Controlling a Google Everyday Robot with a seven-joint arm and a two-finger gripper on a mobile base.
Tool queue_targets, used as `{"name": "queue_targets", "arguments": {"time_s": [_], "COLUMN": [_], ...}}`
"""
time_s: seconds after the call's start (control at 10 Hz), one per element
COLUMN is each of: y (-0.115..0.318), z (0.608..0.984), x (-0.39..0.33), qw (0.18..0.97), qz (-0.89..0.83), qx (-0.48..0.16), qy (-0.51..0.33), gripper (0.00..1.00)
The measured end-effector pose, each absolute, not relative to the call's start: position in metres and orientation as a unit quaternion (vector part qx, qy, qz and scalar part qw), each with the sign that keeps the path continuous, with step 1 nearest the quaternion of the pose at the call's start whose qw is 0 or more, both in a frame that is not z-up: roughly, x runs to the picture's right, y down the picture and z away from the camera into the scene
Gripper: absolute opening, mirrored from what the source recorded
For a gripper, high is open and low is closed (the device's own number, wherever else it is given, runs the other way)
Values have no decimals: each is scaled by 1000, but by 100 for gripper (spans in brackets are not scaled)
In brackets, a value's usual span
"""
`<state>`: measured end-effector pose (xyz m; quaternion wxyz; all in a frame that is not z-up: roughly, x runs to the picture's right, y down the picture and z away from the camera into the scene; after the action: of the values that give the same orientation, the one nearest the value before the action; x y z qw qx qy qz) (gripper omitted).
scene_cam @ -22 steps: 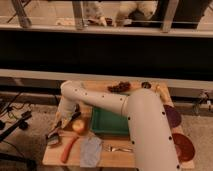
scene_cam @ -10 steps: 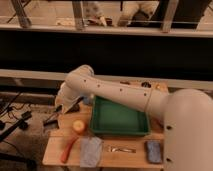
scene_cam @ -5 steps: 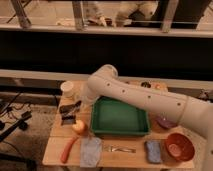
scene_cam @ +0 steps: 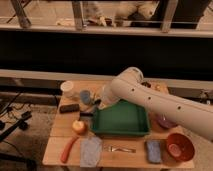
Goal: Wipe red bowl with brush
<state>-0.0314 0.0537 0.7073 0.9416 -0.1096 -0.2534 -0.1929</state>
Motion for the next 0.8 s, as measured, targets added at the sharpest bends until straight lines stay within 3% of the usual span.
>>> {"name": "queue_targets", "arguments": {"time_s": [0.8], "y": [56], "z": [701], "x": [-11], "qw": [958], "qz": [-144], "qx": [-93], "qy": [-231], "gripper": [3]}}
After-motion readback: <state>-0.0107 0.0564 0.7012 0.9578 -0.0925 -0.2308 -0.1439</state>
